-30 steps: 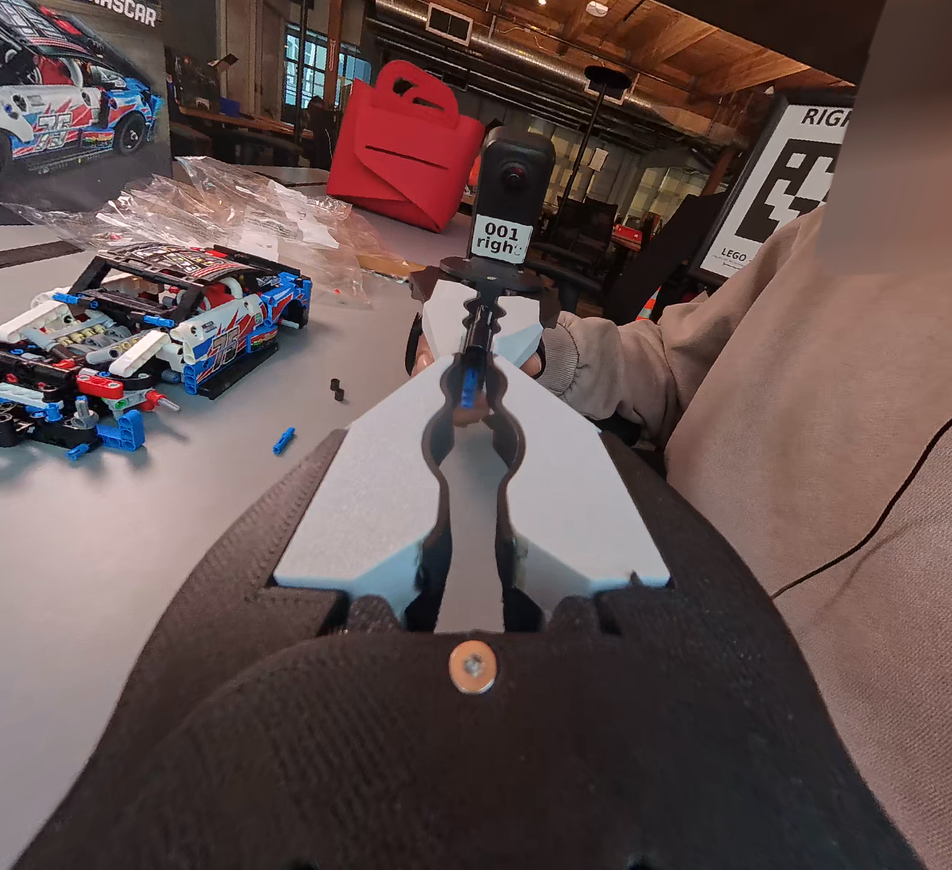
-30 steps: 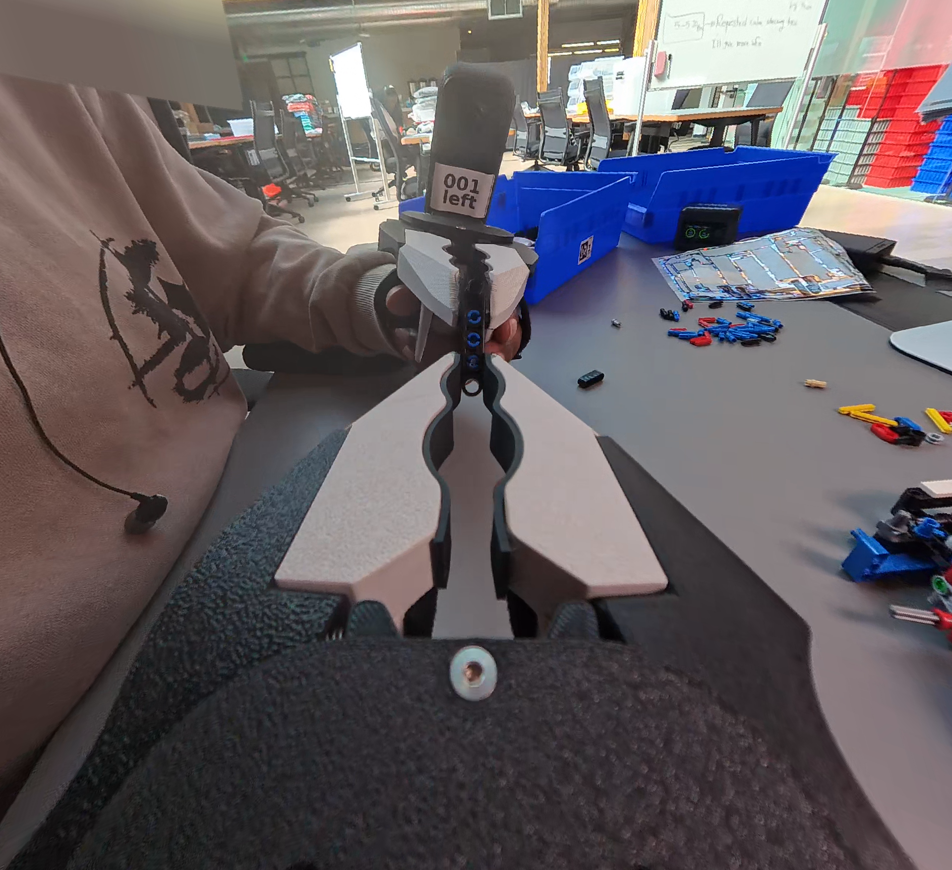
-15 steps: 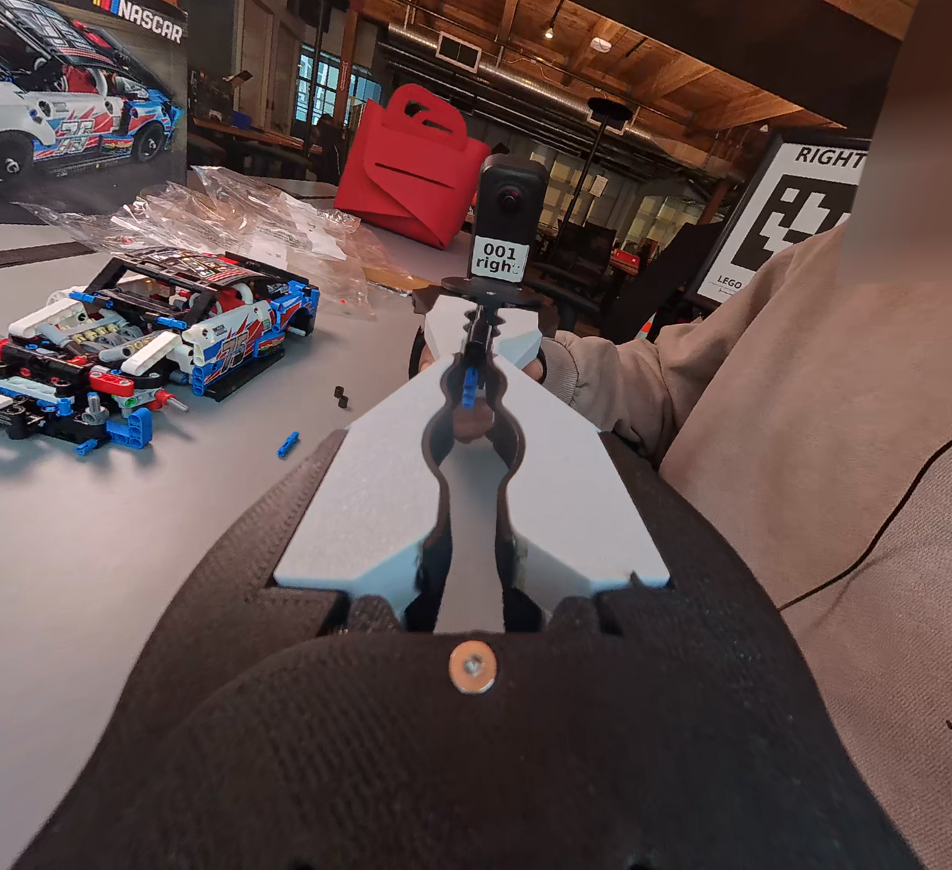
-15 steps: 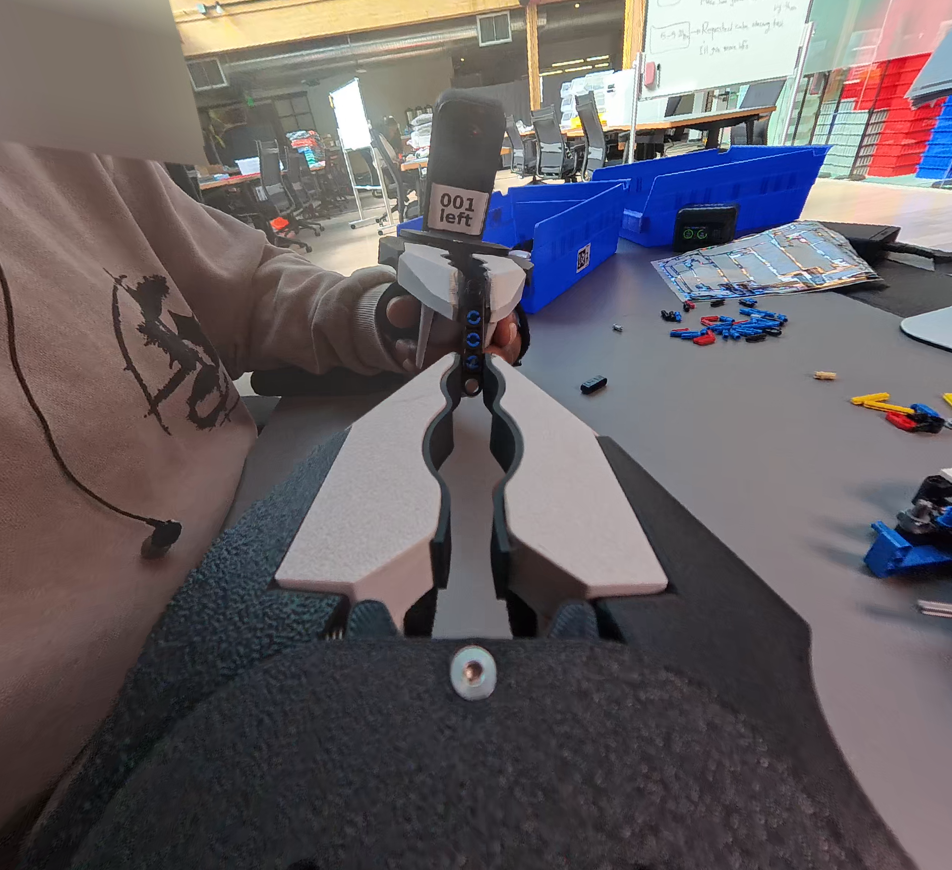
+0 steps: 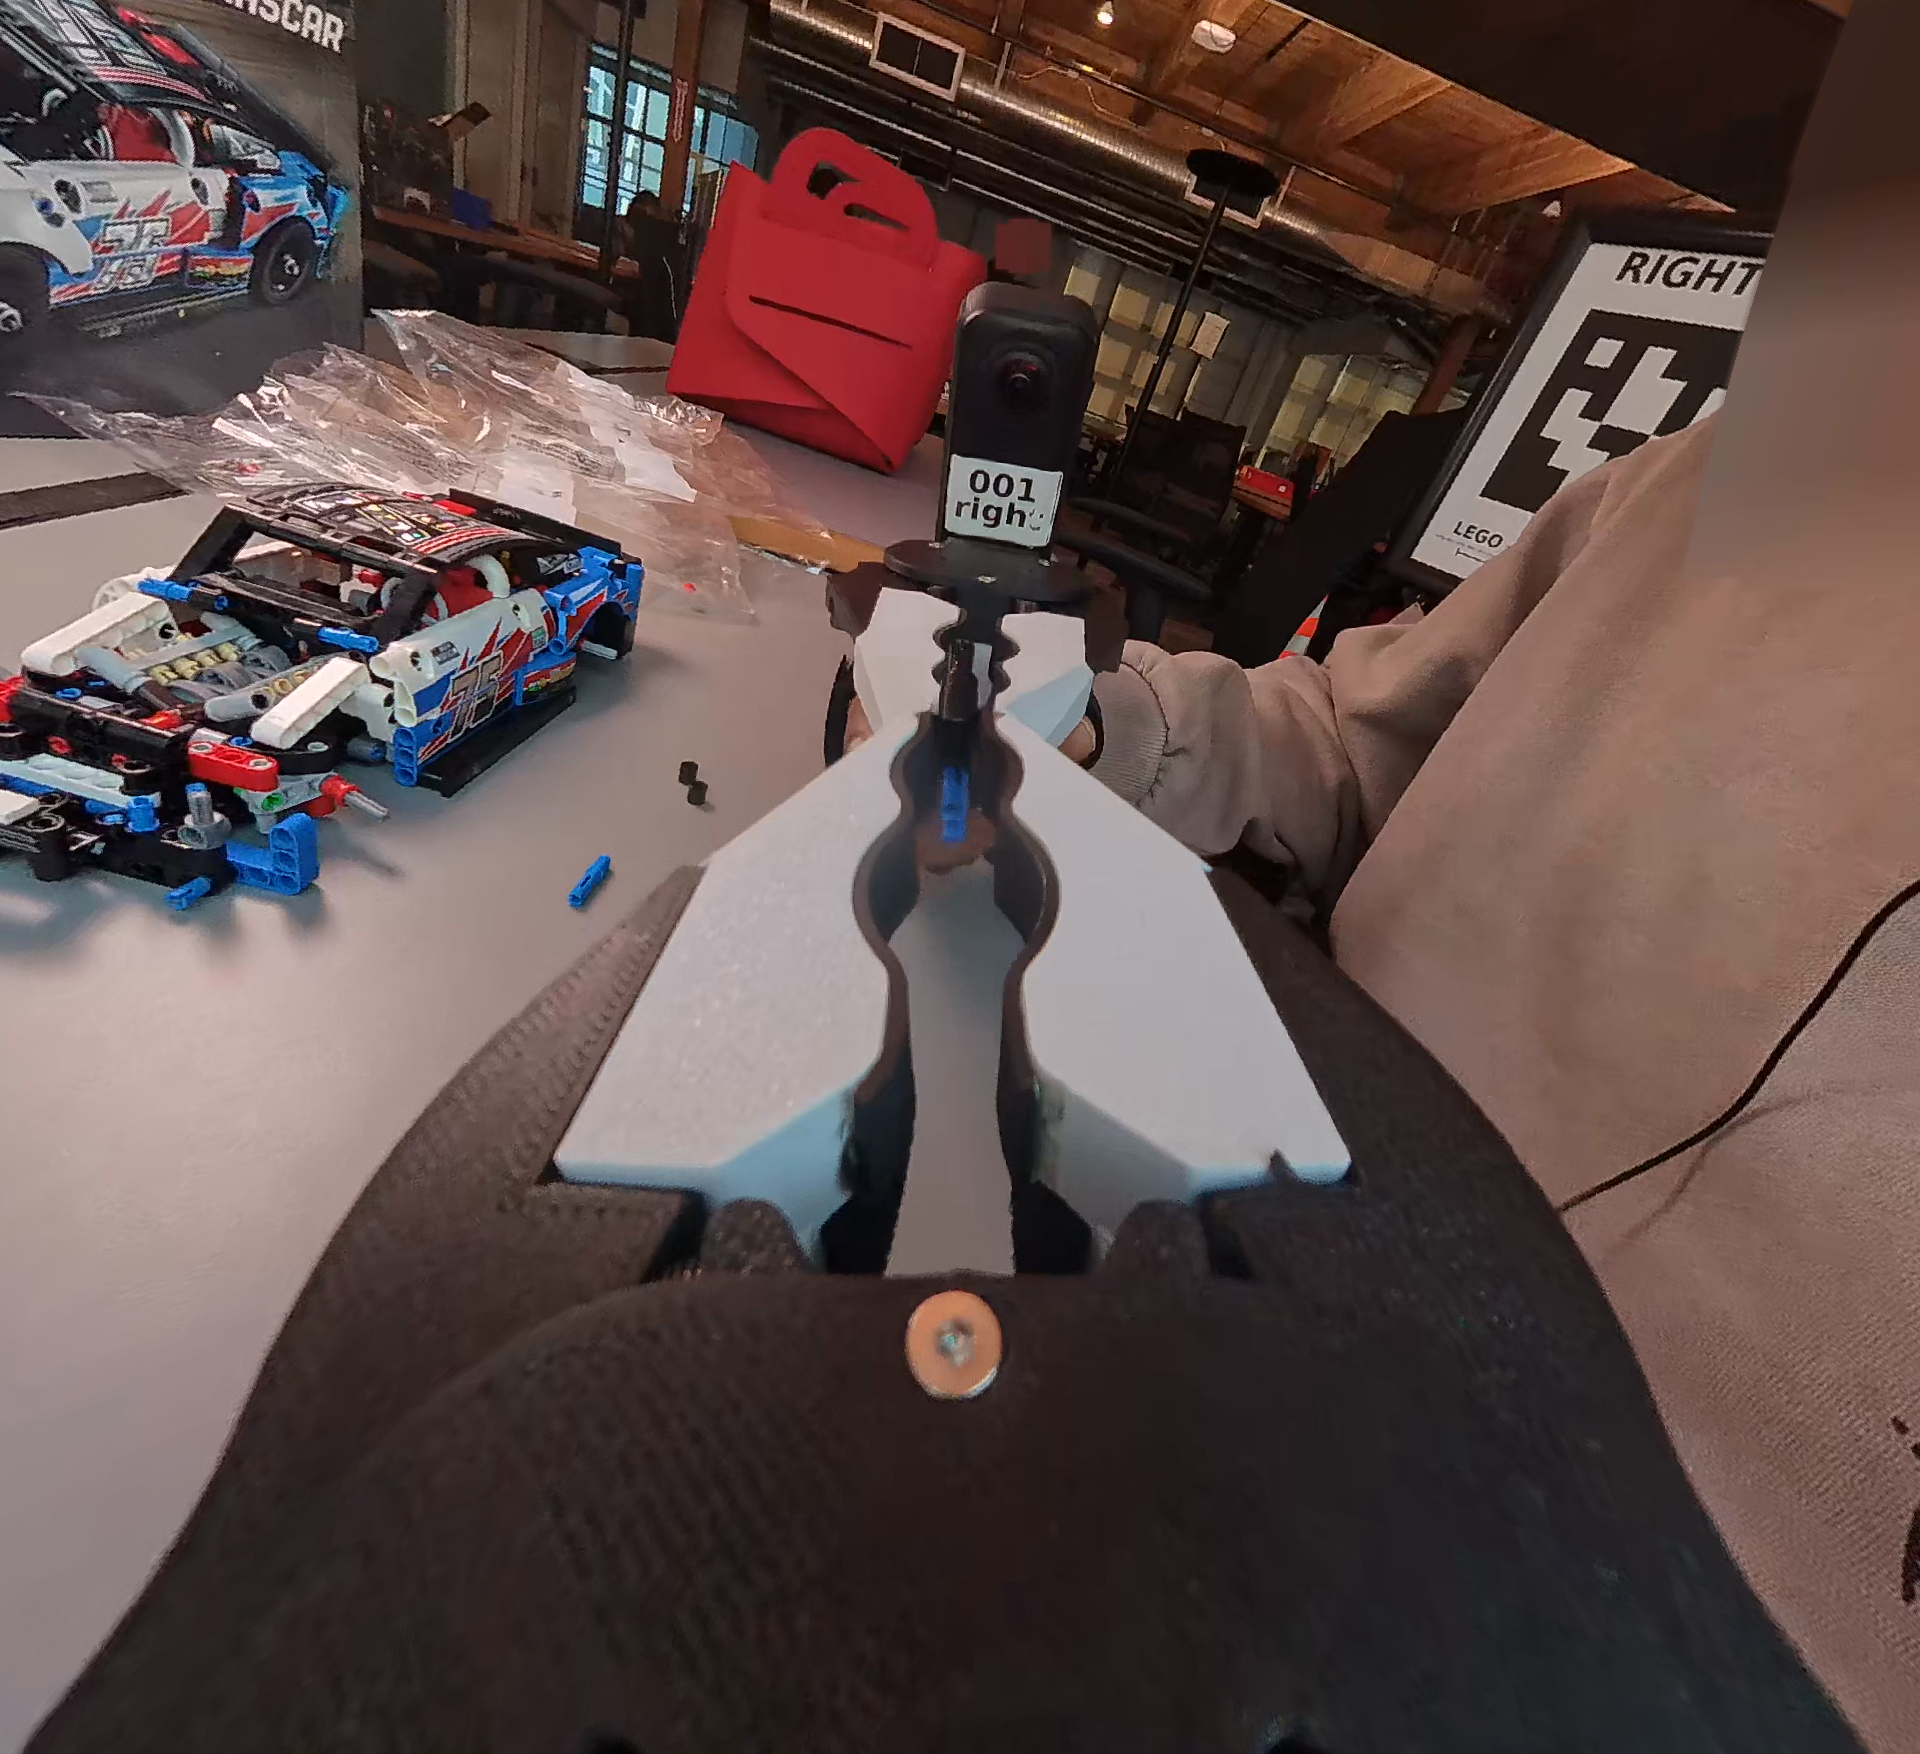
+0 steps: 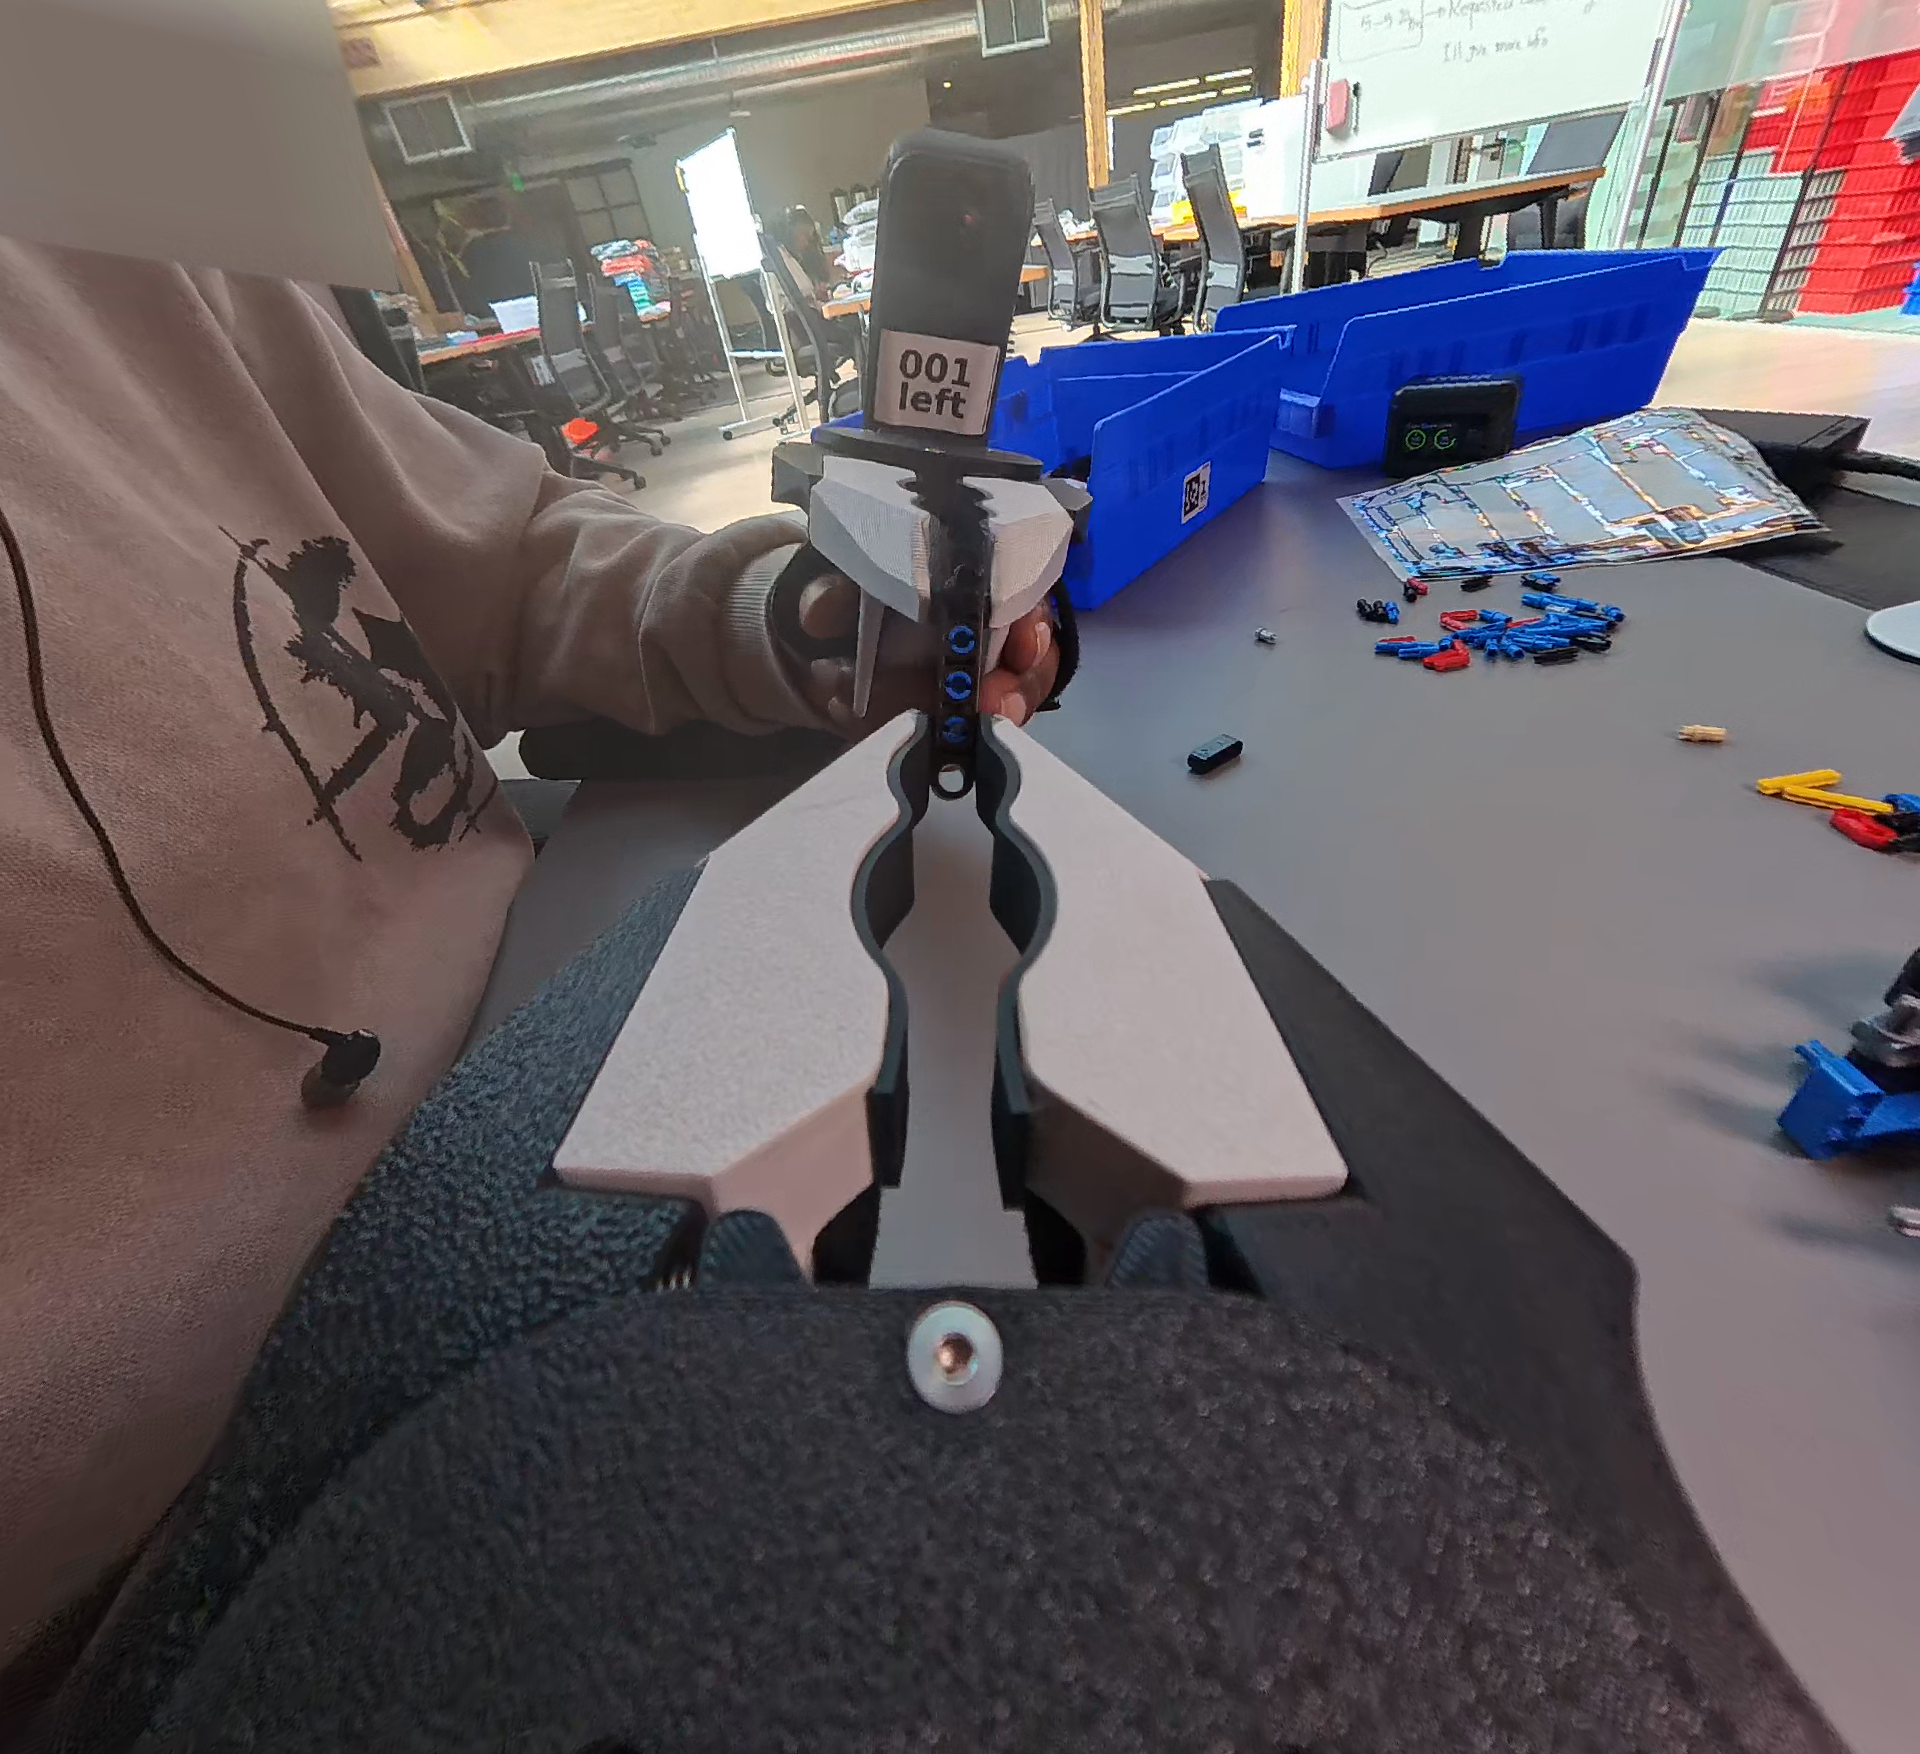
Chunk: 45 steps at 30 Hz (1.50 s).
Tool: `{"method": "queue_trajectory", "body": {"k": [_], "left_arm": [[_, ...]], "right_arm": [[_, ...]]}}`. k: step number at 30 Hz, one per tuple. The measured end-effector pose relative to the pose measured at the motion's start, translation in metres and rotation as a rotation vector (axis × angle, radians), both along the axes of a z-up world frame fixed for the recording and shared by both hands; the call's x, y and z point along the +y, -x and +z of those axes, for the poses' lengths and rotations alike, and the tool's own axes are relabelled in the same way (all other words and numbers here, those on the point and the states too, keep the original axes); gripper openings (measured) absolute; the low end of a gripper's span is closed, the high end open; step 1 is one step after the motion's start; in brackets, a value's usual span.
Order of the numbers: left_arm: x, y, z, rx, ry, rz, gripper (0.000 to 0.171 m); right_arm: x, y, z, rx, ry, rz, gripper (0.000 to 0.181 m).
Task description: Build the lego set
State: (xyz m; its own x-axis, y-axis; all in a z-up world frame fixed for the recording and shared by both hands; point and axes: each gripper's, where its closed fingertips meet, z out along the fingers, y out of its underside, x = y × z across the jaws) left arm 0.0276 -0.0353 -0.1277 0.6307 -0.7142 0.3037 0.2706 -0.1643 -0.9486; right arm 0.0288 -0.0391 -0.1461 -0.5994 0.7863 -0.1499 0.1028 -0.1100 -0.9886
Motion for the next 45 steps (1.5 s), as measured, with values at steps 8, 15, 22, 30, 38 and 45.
{"method": "queue_trajectory", "body": {"k": [8, 15, 22, 30, 38, 45], "left_arm": [[0.011, 0.032, -0.029, 0.098, 0.156, 0.091, 0.006], [0.016, 0.038, -0.047, 0.1, 0.257, 0.117, 0.006], [0.018, 0.04, -0.053, 0.082, 0.293, 0.112, 0.006], [0.016, 0.033, -0.063, 0.106, 0.336, 0.072, 0.006], [0.012, 0.033, -0.085, 0.568, 0.212, 0.108, 0.006], [0.008, 0.016, -0.094, 0.731, 0.162, 0.053, 0.006]], "right_arm": [[0.097, 0.0, -0.061, -0.337, -0.419, -0.199, 0.025], [0.126, -0.001, -0.106, -0.637, -0.59, -0.14, 0.025], [0.125, 0.003, -0.115, -0.686, -0.629, -0.113, 0.009], [0.112, 0.011, -0.111, -0.565, -0.674, -0.121, 0.003], [0.04, 0.013, -0.065, -0.375, -0.574, 0.002, 0.002], [0.019, 0.015, -0.072, -0.41, -0.596, 0.043, 0.003]]}}
